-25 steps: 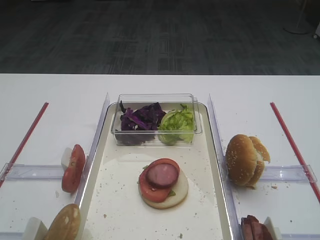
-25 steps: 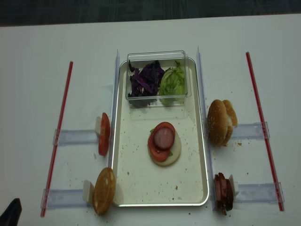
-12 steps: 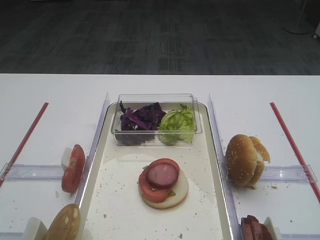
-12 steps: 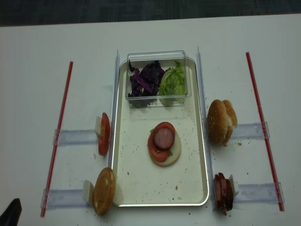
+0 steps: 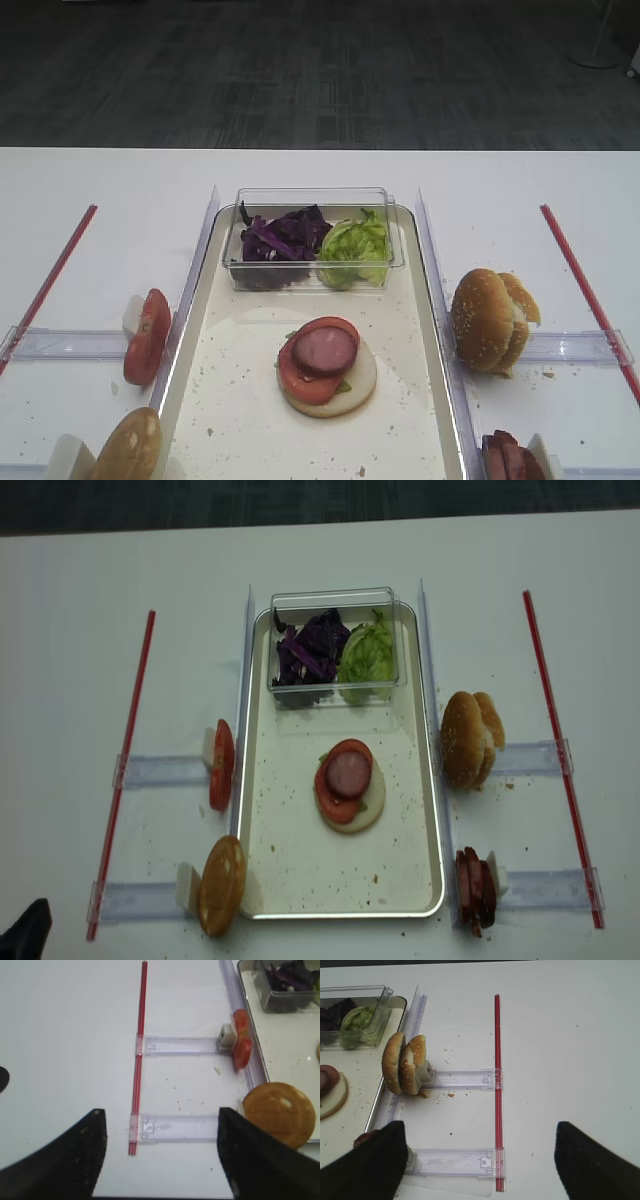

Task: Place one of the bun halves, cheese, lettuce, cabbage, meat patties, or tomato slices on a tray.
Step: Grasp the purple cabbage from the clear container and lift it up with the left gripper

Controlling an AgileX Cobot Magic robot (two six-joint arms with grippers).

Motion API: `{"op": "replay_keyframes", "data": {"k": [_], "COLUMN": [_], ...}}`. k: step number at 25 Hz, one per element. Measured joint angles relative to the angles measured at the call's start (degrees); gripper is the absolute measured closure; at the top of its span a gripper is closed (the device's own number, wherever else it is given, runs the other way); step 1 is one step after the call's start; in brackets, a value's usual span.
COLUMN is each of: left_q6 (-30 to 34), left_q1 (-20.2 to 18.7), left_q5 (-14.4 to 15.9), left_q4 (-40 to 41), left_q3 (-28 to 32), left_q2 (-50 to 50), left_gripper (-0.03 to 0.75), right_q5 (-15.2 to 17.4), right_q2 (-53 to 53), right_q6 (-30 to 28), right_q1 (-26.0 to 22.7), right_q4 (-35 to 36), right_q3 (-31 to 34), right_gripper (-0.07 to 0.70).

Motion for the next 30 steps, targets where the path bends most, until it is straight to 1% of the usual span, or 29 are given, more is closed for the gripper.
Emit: {"op": "replay_keyframes", "data": {"k": [9,13,16,19,22,24,27,30], "left_q6": [0.2,0.5,0.6,0.7,0.9,0.9,0.9,0.9], "left_q1": [0.0,0.0,0.0,0.0,0.0,0.0,0.0,0.0], "left_q5": [-0.2,-0.6,-0.8,-1.2,-2.2,-3.4,-5.4,-7.5], "left_q4": [0.0,0.0,0.0,0.0,0.0,0.0,0.1,0.1], "left_q3": [0.0,-0.2,-0.2,-0.3,-0.3,-0.8,-3.3,-7.8], "left_q2": [28.4,38.1,42.7,45.0,45.9,46.7,50.4,57.0], "left_gripper": [0.278,0.278,0.278,0.278,0.278,0.278,0.278,0.278], "right_q5": [0.0,0.0,0.0,0.0,0.0,0.0,0.0,0.0], "right_q2": [0.0,0.0,0.0,0.0,0.0,0.0,0.0,0.0], "right_q6": [0.0,0.0,0.0,-0.2,-0.2,-0.2,-0.2,-0.2], "right_q1": [0.0,0.0,0.0,0.0,0.0,0.0,0.0,0.0], "right_q4": [0.0,0.0,0.0,0.0,0.0,0.0,0.0,0.0], "right_q3": [0.0,0.0,0.0,0.0,0.0,0.0,0.0,0.0], "right_gripper": [0.015,0.015,0.015,0.015,0.015,0.015,0.015,0.015]}}
